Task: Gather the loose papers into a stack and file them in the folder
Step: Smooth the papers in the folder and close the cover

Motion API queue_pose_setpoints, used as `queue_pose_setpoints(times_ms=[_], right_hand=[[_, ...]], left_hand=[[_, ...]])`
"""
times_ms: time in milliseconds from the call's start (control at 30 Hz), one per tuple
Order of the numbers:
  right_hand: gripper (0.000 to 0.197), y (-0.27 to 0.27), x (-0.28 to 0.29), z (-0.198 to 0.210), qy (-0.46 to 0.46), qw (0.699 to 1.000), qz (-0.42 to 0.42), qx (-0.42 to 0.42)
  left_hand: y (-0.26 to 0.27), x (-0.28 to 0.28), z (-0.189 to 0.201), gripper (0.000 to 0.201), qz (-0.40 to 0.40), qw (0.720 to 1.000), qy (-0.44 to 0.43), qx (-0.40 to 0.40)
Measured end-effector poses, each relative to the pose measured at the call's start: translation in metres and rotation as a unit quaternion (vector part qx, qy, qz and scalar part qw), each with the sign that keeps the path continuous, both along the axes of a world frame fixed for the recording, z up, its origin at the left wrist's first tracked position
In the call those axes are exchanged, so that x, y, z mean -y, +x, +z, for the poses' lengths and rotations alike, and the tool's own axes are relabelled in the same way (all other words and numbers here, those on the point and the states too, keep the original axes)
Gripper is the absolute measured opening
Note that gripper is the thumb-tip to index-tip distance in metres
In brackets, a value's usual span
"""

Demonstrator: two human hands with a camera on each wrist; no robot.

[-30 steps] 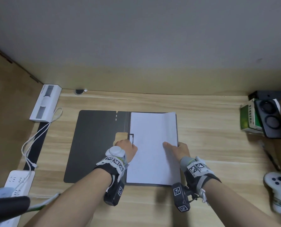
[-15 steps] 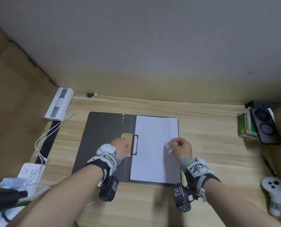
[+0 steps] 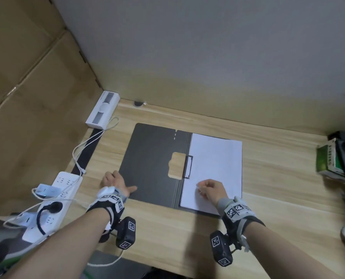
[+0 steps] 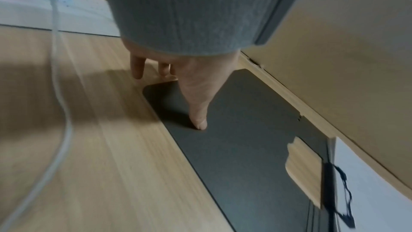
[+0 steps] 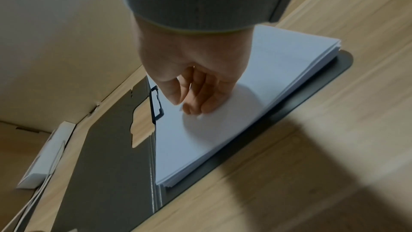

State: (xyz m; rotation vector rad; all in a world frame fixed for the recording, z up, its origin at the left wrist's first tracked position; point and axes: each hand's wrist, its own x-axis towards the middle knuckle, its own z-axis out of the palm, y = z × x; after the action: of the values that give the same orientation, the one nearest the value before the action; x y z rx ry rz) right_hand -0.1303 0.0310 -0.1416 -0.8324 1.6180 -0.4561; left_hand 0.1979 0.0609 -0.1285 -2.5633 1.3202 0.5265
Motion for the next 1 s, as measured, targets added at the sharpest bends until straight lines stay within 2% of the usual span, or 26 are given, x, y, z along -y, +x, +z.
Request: queue_pose_setpoints(times_ms=[200,300,400,467,533,633,733,867,933,1000], right_hand=[[0.013,0.006,-0.002,-0.011,-0.011,0.999,0.033,-0.040],[0.008,0.004,0.001,-0.012,-0.004,0.997,0.058,-0.052],[0.008,0.003,0.008,-0.012,0.010,0.996,0.067,-0.058],[0.007,0.003,0.015,-0.003,0.022,0.996,0.066,-0.049],[0.006,0.003,0.022,0.007,0.048,0.997,0.058,-0.029],[0.010,-0.004,0.033,0.030,0.070,0.997,0.035,0.003],[0.015,-0.023,0.044,0.054,0.026,1.000,-0.006,0.016],[0.028,-0.056,0.051,0.074,0.003,0.995,-0.085,0.054],[0.033,-0.073,0.049,0.076,-0.002,0.993,-0.110,0.050],[0.036,-0.092,0.043,0.074,-0.009,0.987,-0.155,0.040]], left_hand=[[0.007,0.001,-0.005,0.090,0.111,0.993,-0.015,-0.048],[0.009,0.011,0.011,0.084,0.161,0.984,-0.013,-0.074],[0.014,0.025,0.027,0.075,0.167,0.978,-0.048,-0.117],[0.012,0.036,0.048,0.069,0.146,0.968,-0.091,-0.180],[0.002,0.048,0.066,0.056,0.125,0.947,-0.126,-0.266],[-0.025,0.065,0.098,0.033,0.072,0.915,-0.130,-0.374],[-0.063,0.076,0.128,0.039,0.033,0.869,-0.092,-0.485],[-0.116,0.081,0.140,0.046,-0.058,0.845,-0.033,-0.531],[-0.133,0.082,0.135,0.043,-0.090,0.851,-0.020,-0.517],[-0.146,0.082,0.119,0.032,-0.125,0.869,-0.002,-0.479]])
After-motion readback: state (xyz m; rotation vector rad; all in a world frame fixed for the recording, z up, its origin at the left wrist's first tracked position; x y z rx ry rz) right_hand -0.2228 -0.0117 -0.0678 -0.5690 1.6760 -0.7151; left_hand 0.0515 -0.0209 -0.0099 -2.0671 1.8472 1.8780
